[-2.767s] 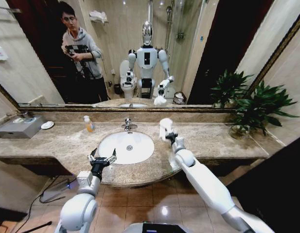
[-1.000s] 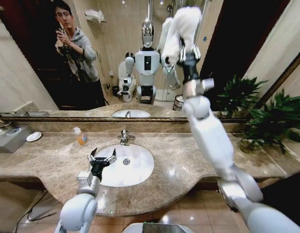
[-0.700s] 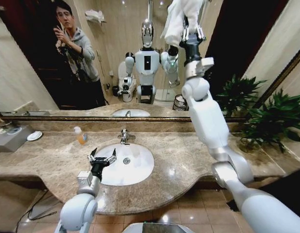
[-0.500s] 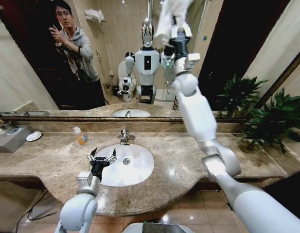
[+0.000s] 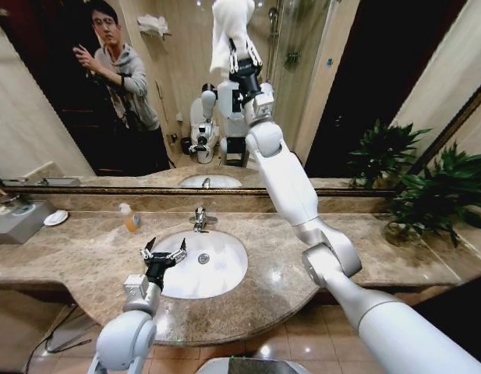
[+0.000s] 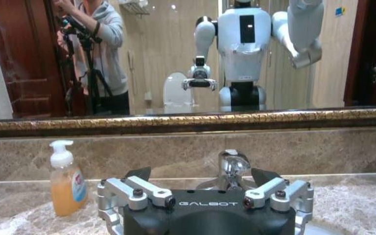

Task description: Pick up the towel from the sink counter and wipe the mirror surface.

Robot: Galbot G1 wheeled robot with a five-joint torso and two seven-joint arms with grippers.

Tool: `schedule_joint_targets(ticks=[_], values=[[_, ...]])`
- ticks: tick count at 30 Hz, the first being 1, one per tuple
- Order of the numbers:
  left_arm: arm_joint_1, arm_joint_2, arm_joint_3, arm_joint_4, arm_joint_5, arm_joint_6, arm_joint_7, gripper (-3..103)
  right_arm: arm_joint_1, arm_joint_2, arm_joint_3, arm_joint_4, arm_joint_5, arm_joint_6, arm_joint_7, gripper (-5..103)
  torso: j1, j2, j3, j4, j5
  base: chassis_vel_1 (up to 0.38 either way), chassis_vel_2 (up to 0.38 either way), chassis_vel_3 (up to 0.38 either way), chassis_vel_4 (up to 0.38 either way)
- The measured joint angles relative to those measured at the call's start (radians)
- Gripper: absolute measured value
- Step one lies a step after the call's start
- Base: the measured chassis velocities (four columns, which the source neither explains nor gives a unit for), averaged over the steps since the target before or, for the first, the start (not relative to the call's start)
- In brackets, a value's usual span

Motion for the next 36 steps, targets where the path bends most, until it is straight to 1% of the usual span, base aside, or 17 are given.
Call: schedule_joint_targets(ticks=[3, 5, 6, 8, 10, 12, 15, 19, 20, 25, 26, 27, 28, 29, 31, 33, 36], values=[[0.0, 0.0, 0.0, 0.0, 0.0, 0.0, 0.0, 100, -0.02, -0.017, 0.027, 0.026, 0.002, -0.002, 0.004, 18, 0.0, 0.0, 0.0, 0.0005, 0.0, 0.0, 0.0, 0.0, 0.0], [0.0, 0.0, 0.0, 0.0, 0.0, 0.0, 0.0, 100, -0.04, -0.053, 0.061, 0.061, 0.01, -0.008, 0.01, 18, 0.0, 0.0, 0.0, 0.0003, -0.0001, 0.0, 0.0, 0.0, 0.0], [0.0, 0.0, 0.0, 0.0, 0.0, 0.0, 0.0, 100, -0.058, -0.093, 0.09, 0.084, 0.026, -0.011, 0.012, 18, 0.0, 0.0, 0.0, -0.0008, 0.0006, 0.0, 0.0, 0.0, 0.0], [0.0, 0.0, 0.0, 0.0, 0.0, 0.0, 0.0, 100, -0.072, -0.136, 0.136, 0.093, 0.047, -0.011, 0.01, 18, 0.0, 0.0, 0.0, -0.0015, 0.0009, 0.0, 0.0, 0.0, 0.0], [0.0, 0.0, 0.0, 0.0, 0.0, 0.0, 0.0, 100, -0.073, -0.146, 0.152, 0.092, 0.053, -0.009, 0.008, 18, 0.0, 0.0, 0.0, -0.0015, 0.001, 0.0, 0.0, 0.0, 0.0], [0.0, 0.0, 0.0, 0.0, 0.0, 0.0, 0.0, 100, -0.056, -0.173, 0.227, 0.05, 0.073, 0.006, -0.011, 18, 0.0, 0.0, 0.0, -0.0008, 0.0006, 0.0, 0.0, 0.0, 0.0], [0.0, 0.0, 0.0, 0.0, 0.0, 0.0, 0.0, 100, -0.035, -0.175, 0.258, 0.02, 0.076, 0.013, -0.02, 18, 0.0, 0.0, 0.0, -0.001, 0.0004, 0.0, 0.0, 0.0, 0.0], [0.0, 0.0, 0.0, 0.0, 0.0, 0.0, 0.0, 100, -0.012, -0.163, 0.264, -0.008, 0.08, 0.019, -0.021, 18, 0.0, 0.0, 0.0, -0.0013, 0.0004, 0.0, 0.0, 0.0, 0.0], [0.0, 0.0, 0.0, 0.0, 0.0, 0.0, 0.0, 100, -0.016, -0.123, 0.233, 0.002, 0.067, 0.017, -0.021, 18, 0.0, 0.0, 0.0, -0.0015, 0.0005, 0.0, 0.0, 0.0, 0.0], [0.0, 0.0, 0.0, 0.0, 0.0, 0.0, 0.0, 100, -0.048, -0.026, 0.159, 0.043, 0.002, 0.002, -0.032, 18, 0.0, 0.0, 0.0, 0.0006, -0.0001, 0.0, 0.0, 0.0, 0.0], [0.0, 0.0, 0.0, 0.0, 0.0, 0.0, 0.0, 100, -0.048, -0.026, 0.159, 0.043, 0.002, 0.002, -0.032, 18, 0.0, 0.0, 0.0, 0.0006, -0.0001, 0.0, 0.0, 0.0, 0.0], [0.0, 0.0, 0.0, 0.0, 0.0, 0.0, 0.0, 100, -0.053, -0.008, 0.15, 0.044, -0.043, 0.005, -0.044, 18, 0.0, 0.0, 0.0, 0.0021, -0.0006, 0.0, 0.0, 0.0, 0.0], [0.0, 0.0, 0.0, 0.0, 0.0, 0.0, 0.0, 100, -0.054, -0.003, 0.15, 0.039, -0.085, 0.013, -0.051, 18, 0.0, 0.0, 0.0, 0.001, -0.0007, 0.037, 0.069, 0.036, -0.004], [0.0, 0.0, 0.0, 0.0, 0.0, 0.0, 0.0, 100, -0.054, -0.001, 0.147, 0.037, -0.103, 0.015, -0.052, 18, 0.0, 0.0, 0.0, 0.0008, -0.0005, 0.0, 0.0, 0.0, 0.0], [0.0, 0.0, 0.0, 0.0, 0.0, 0.0, 0.0, 100, -0.054, 0.0, 0.143, 0.037, -0.108, 0.015, -0.052, 18, 0.0, 0.0, 0.0, 0.0006, -0.0006, 0.0, 0.0, 0.0, 0.0], [0.0, 0.0, 0.0, 0.0, 0.0, 0.0, 0.0, 100, -0.054, 0.0, 0.136, 0.042, -0.113, 0.013, -0.052, 18, 0.0, 0.0, 0.0, -0.0006, -0.0005, 0.0, 0.0, 0.0, 0.0], [0.0, 0.0, 0.0, 0.0, 0.0, 0.0, 0.0, 100, -0.06, -0.001, 0.136, 0.06, -0.108, 0.005, -0.049, 18, 0.001, 0.0, 0.0, -0.0004, -0.0002, 0.0, 0.0, 0.0, 0.0]])
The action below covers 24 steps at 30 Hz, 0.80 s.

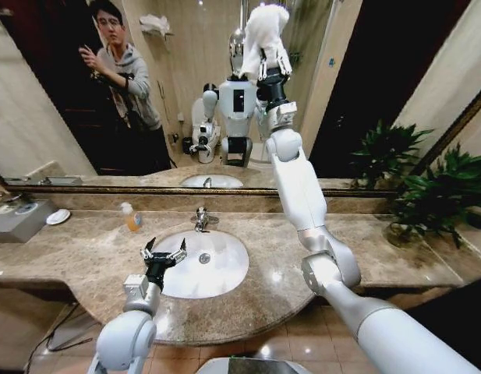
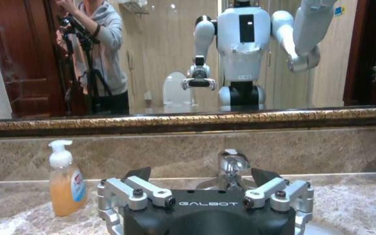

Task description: Pick up the towel from the sink counter and wipe the mirror surface.

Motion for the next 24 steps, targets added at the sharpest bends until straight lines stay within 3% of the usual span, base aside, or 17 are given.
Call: schedule_joint_targets(ticks=[4, 8, 10, 14, 17, 24], values=[[0.0, 0.0, 0.0, 0.0, 0.0, 0.0, 0.0, 100, -0.023, -0.011, 0.043, 0.043, 0.068, -0.025, 0.015, 18, 0.0, 0.0, 0.0, 0.0007, 0.0002, 0.0, 0.0, 0.0, 0.0], [0.0, 0.0, 0.0, 0.0, 0.0, 0.0, 0.0, 100, -0.033, -0.084, 0.097, 0.058, 0.14, -0.038, 0.024, 18, 0.0, 0.0, 0.0, 0.0003, 0.0004, 0.0, 0.0, 0.0, 0.0], [0.0, 0.0, 0.0, 0.0, 0.0, 0.0, 0.0, 100, -0.038, -0.163, 0.161, 0.054, 0.194, -0.043, 0.034, 18, 0.0, 0.0, 0.0, -0.0018, 0.0009, 0.0, 0.0, 0.0, 0.0], [0.0, 0.0, 0.0, 0.0, 0.0, 0.0, 0.0, 100, -0.047, -0.189, 0.177, 0.046, 0.215, -0.043, 0.037, 18, 0.0, 0.0, 0.0, -0.0013, 0.001, 0.0, 0.0, 0.0, 0.0], [0.0, 0.0, 0.0, 0.0, 0.0, 0.0, 0.0, 100, -0.055, -0.17, 0.163, 0.049, 0.206, -0.043, 0.037, 18, 0.0, 0.0, 0.0, -0.0006, 0.0008, 0.0, 0.0, 0.0, 0.0], [0.0, 0.0, 0.0, 0.0, 0.0, 0.0, 0.0, 100, -0.085, -0.024, -0.02, 0.066, 0.104, 0.022, -0.005, 18, 0.0, 0.0, 0.0, 0.0013, -0.0004, 0.0, 0.0, 0.0, 0.0]])
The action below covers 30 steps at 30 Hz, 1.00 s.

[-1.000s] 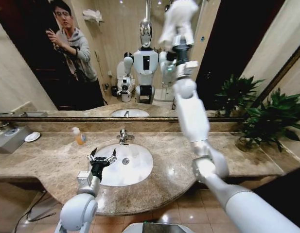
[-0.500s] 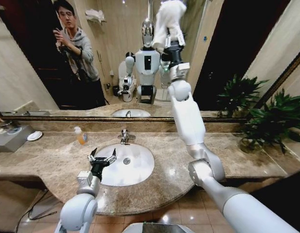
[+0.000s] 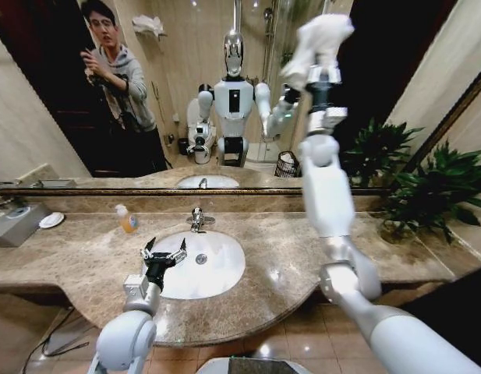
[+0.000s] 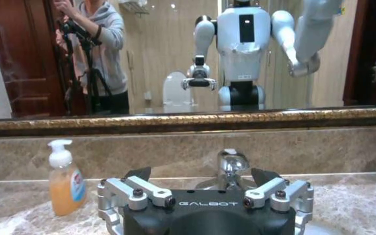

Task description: Pick up the towel from the sink counter and wipe the mirror surface.

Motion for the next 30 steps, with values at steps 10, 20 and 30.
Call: schedule_joint_targets(ticks=[10, 20, 30], values=[[0.0, 0.0, 0.0, 0.0, 0.0, 0.0, 0.0, 100, -0.011, 0.003, 0.023, -0.071, -0.082, 0.086, -0.008, 18, 0.0, 0.0, 0.0, -0.0012, 0.0005, 0.0, 0.0, 0.0, 0.0], [0.0, 0.0, 0.0, 0.0, 0.0, 0.0, 0.0, 100, -0.045, -0.174, 0.25, -0.075, -0.001, 0.103, 0.032, 18, 0.0, 0.0, 0.0, -0.0029, 0.0015, -0.005, -0.01, -0.002, -0.003], [0.0, 0.0, 0.0, 0.0, 0.0, 0.0, 0.0, 100, -0.105, 0.004, 0.193, -0.1, -0.146, 0.18, 0.027, 18, 0.0, 0.0, 0.0, -0.0001, 0.0004, -0.003, -0.005, 0.0, -0.002]])
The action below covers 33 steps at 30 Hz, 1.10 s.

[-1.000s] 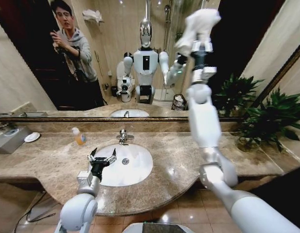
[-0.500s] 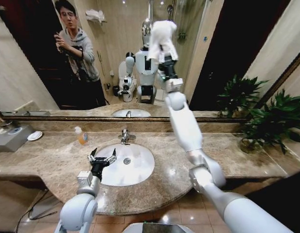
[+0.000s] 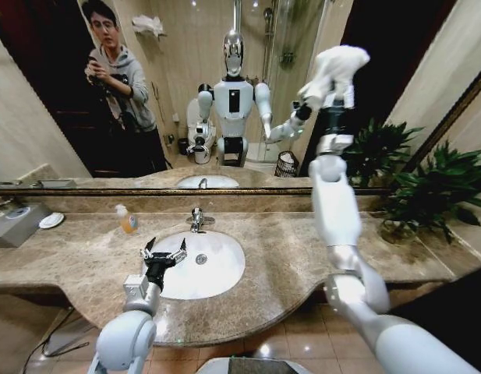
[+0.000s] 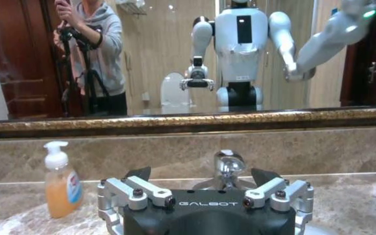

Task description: Pick up the towel from the sink counter and wipe the mirror surface.

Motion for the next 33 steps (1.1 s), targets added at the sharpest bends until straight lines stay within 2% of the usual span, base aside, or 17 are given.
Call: schedule_joint_targets(ticks=[5, 6, 11, 13, 15, 16, 18, 20, 24, 26, 30, 32, 33], values=[[0.0, 0.0, 0.0, 0.0, 0.0, 0.0, 0.0, 100, -0.064, 0.021, -0.046, -0.01, -0.126, 0.069, -0.048, 18, 0.0, 0.0, 0.0, -0.0002, -0.0003, 0.018, 0.021, 0.01, 0.002], [0.0, 0.0, 0.0, 0.0, 0.0, 0.0, 0.0, 100, -0.087, 0.021, -0.054, -0.021, -0.16, 0.092, -0.058, 18, 0.0, 0.0, 0.0, -0.0009, -0.0004, 0.0, 0.0, 0.0, 0.0], [0.0, 0.0, 0.0, 0.0, 0.0, 0.0, 0.0, 100, -0.131, 0.021, -0.048, -0.037, -0.174, 0.122, -0.064, 18, 0.0, 0.0, 0.0, -0.0011, 0.0, 0.0, 0.0, 0.0, 0.0], [0.0, 0.0, 0.0, 0.0, 0.0, 0.0, 0.0, 100, -0.149, 0.02, -0.01, -0.047, -0.142, 0.134, -0.062, 18, 0.0, 0.0, 0.0, -0.0012, 0.0, 0.0, 0.0, 0.0, 0.0], [0.0, 0.0, 0.0, 0.0, 0.0, 0.0, 0.0, 100, -0.164, 0.004, 0.026, -0.082, -0.068, 0.147, -0.049, 18, 0.0, 0.0, 0.0, -0.0007, 0.0002, 0.0, 0.0, 0.0, 0.0], [0.0, 0.0, 0.0, 0.0, 0.0, 0.0, 0.0, 100, -0.164, 0.004, 0.026, -0.082, -0.068, 0.147, -0.049, 18, 0.0, 0.0, 0.0, -0.0007, 0.0002, 0.0, 0.0, 0.0, 0.0], [0.0, 0.0, 0.0, 0.0, 0.0, 0.0, 0.0, 100, -0.171, -0.047, 0.037, -0.115, -0.011, 0.158, -0.03, 18, 0.0, 0.0, 0.0, -0.0005, 0.0004, 0.0, 0.0, 0.0, 0.0], [0.0, 0.0, 0.0, 0.0, 0.0, 0.0, 0.0, 100, -0.174, -0.148, 0.046, -0.171, 0.088, 0.184, 0.021, 18, 0.0, 0.0, 0.0, -0.0017, 0.0003, 0.0, 0.0, 0.0, 0.0], [0.0, 0.0, 0.0, 0.0, 0.0, 0.0, 0.0, 100, -0.175, -0.188, 0.061, -0.198, 0.142, 0.206, 0.04, 18, 0.0, 0.0, 0.0, -0.0031, 0.0007, 0.0, 0.0, 0.0, 0.0], [0.0, 0.0, 0.0, 0.0, 0.0, 0.0, 0.0, 100, -0.179, -0.185, 0.061, -0.194, 0.144, 0.211, 0.039, 18, 0.0, 0.0, 0.0, -0.0025, 0.0005, 0.0, 0.0, 0.0, 0.0], [0.0, 0.0, 0.0, 0.0, 0.0, 0.0, 0.0, 100, -0.22, -0.133, 0.032, -0.131, 0.126, 0.216, 0.01, 18, 0.0, 0.0, 0.0, -0.0016, 0.0006, 0.0, 0.0, 0.0, 0.0], [0.0, 0.0, 0.0, 0.0, 0.0, 0.0, 0.0, 100, -0.256, -0.078, 0.009, -0.072, 0.103, 0.218, -0.041, 18, 0.001, 0.0, 0.0, -0.0007, 0.0003, 0.0, 0.0, 0.0, 0.0], [0.0, 0.0, 0.0, 0.0, 0.0, 0.0, 0.0, 100, -0.29, -0.033, -0.009, -0.017, 0.083, 0.213, -0.092, 18, 0.001, 0.0, 0.0, -0.0003, 0.0002, 0.0, 0.0, 0.0, 0.0]])
